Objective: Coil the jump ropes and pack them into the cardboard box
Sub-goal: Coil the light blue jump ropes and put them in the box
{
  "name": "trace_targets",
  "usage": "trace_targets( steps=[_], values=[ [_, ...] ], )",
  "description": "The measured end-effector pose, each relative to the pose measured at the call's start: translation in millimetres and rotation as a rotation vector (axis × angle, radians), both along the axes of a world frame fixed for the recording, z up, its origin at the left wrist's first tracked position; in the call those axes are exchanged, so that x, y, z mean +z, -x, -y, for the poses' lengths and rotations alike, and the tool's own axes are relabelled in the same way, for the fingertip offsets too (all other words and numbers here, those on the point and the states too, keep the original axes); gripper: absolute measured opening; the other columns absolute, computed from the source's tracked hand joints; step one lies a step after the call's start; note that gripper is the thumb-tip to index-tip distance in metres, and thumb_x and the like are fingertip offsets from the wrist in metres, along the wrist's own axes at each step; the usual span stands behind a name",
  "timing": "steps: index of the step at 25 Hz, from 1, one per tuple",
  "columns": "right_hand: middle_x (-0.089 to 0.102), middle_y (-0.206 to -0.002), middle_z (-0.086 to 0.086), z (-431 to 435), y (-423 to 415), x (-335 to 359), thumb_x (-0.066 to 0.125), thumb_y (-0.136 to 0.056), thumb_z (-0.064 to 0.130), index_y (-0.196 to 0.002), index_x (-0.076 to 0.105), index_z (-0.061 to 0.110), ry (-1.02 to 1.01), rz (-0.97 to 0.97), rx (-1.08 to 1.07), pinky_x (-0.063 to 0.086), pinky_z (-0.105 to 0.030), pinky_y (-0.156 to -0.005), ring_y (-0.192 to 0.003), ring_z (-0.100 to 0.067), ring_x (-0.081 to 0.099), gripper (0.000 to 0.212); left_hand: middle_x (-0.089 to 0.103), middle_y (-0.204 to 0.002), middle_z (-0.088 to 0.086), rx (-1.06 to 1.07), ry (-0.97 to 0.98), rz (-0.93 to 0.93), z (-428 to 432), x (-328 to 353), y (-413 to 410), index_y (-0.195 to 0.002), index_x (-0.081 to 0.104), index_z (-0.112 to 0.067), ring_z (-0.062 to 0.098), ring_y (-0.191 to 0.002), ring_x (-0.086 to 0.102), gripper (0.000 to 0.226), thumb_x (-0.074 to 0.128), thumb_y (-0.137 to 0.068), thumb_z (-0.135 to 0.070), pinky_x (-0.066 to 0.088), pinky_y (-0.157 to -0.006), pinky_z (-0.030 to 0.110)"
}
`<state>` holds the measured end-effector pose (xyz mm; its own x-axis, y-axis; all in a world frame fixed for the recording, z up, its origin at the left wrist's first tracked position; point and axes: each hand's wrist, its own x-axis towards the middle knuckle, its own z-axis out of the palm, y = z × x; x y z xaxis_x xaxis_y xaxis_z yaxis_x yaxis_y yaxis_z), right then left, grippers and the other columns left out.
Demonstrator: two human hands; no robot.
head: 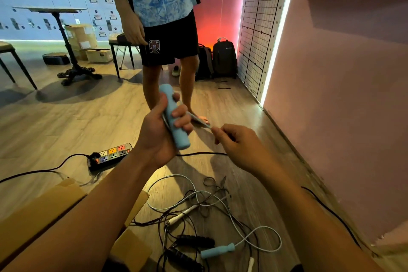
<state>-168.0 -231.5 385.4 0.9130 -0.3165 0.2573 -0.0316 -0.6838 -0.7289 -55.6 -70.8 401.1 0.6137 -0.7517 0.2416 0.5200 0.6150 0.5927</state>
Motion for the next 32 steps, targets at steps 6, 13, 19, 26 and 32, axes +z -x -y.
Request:
trace_targets(
  steps=[6, 13, 19, 26, 32],
  values=[
    [0.061, -0.072, 0.001, -3.3, -1.5, -1.7, 0.047, -0.100, 0.049, -0.089, 0.072, 0.023, 0.117, -0.141, 0.154, 0.040, -0.030, -0.059, -0.061, -0.010, 0.051, 0.038, 0.050, -0.072, -0.002, 0.432, 0.052, -0.267, -5.8, -3.8, -22.4, -0.101, 0.050, -0.018, 0.009, -0.061, 0.051, 0.019, 0.046, -0.103, -0.036, 0.048, -0.072, 0.027],
    [0.063, -0.070, 0.007, -8.5, 1.7, -0.5, 0.055, -0.095, 0.048, -0.092, 0.075, 0.026, 0.165, -0.093, 0.293, 0.045, -0.034, -0.058, -0.060, -0.011, 0.054, 0.030, 0.049, -0.073, -0.004, 0.971, -0.278, -0.237, -14.2, -10.2, -43.3, -0.105, 0.048, -0.021, 0.007, -0.060, 0.051, 0.018, 0.045, -0.103, -0.039, 0.051, -0.073, 0.030],
    [0.065, -0.075, 0.009, -9.5, 5.4, 4.5, 0.064, -0.094, 0.034, -0.100, 0.076, 0.021, 0.121, 0.111, 0.231, 0.043, -0.020, -0.057, -0.063, -0.004, 0.056, 0.019, 0.048, -0.071, 0.001, 0.726, -0.850, 0.400, -10.1, -28.6, -33.8, -0.100, 0.049, -0.015, 0.008, -0.055, 0.050, 0.025, 0.037, -0.106, -0.036, 0.048, -0.058, 0.027],
    [0.049, -0.058, 0.019, 6.9, 10.1, 10.8, 0.065, -0.075, 0.064, -0.075, 0.068, 0.019, 0.218, 0.399, -0.164, 0.035, -0.013, -0.047, -0.050, -0.006, 0.049, 0.045, 0.051, -0.061, 0.001, -0.073, -1.070, 0.824, 2.8, -21.6, -1.0, -0.080, 0.054, -0.013, 0.011, -0.049, 0.047, 0.061, 0.022, -0.100, -0.061, 0.043, -0.051, 0.028],
    [0.053, -0.052, 0.003, 23.0, 3.6, 6.8, 0.056, -0.068, 0.079, -0.056, 0.055, 0.021, 0.077, 0.276, -0.308, 0.046, -0.036, -0.051, -0.048, -0.012, 0.045, 0.060, 0.036, -0.052, 0.000, -0.249, -0.602, 0.481, 10.7, -5.1, 16.4, -0.068, 0.047, -0.015, 0.012, -0.041, 0.034, 0.051, 0.024, -0.100, -0.047, 0.036, -0.044, 0.025]
  ],
)
